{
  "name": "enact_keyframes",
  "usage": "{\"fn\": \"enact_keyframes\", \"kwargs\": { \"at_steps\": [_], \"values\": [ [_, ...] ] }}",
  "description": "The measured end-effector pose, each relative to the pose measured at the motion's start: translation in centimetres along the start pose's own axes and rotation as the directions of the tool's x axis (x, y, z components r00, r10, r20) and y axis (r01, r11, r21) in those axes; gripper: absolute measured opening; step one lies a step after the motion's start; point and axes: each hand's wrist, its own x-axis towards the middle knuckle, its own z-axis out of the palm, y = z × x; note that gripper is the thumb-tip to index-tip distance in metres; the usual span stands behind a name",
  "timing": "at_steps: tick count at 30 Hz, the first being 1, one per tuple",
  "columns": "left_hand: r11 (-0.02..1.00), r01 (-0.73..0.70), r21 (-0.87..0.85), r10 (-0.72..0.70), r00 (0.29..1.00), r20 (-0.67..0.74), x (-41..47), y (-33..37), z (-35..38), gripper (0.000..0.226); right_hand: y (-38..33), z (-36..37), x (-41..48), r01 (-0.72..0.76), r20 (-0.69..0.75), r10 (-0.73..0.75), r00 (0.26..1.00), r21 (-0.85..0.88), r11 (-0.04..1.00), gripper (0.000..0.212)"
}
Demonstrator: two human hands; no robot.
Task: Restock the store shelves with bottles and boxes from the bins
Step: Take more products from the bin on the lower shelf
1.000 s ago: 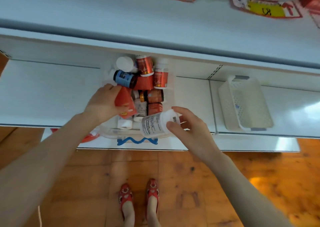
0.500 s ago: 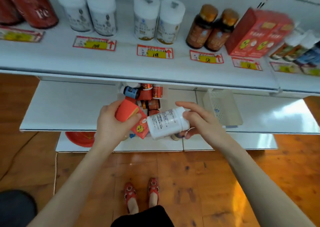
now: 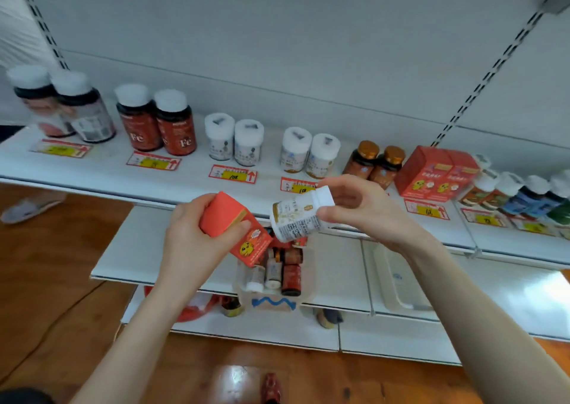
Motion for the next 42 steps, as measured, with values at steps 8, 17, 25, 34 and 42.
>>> {"fn": "enact_keyframes", "kwargs": {
  "at_steps": [8, 17, 25, 34, 42],
  "values": [
    [0.999, 0.05, 0.017, -0.048, 0.993, -0.109, 0.5, 2.0, -1.3, 0.076, -2.6, -2.0, 4.5, 0.028, 0.311, 0.005, 0.95, -0.099, 0.995, 0.046],
    [0.998, 0.067, 0.02, -0.061, 0.971, -0.233, 1.5, 3.2, 0.3, 0.063, -5.9, -5.2, 9.7, -0.027, 0.332, -0.012, 0.943, 0.112, 0.993, 0.019],
    [0.998, 0.051, 0.027, -0.043, 0.969, -0.243, 2.1, 4.7, 3.0, 0.063, -8.5, -10.6, 13.8, 0.078, 0.191, -0.007, 0.982, -0.366, 0.927, 0.039],
    [0.999, 0.044, 0.031, -0.036, 0.974, -0.222, 2.6, 5.8, 4.8, 0.074, -7.2, -11.3, 18.9, 0.185, 0.219, -0.069, 0.973, -0.571, 0.8, 0.057],
    [0.998, 0.026, 0.058, -0.01, 0.968, -0.249, 3.5, 6.1, 5.4, 0.068, -3.8, -8.3, 22.0, 0.107, 0.247, 0.033, 0.968, -0.53, 0.841, 0.055]
  ]
}}
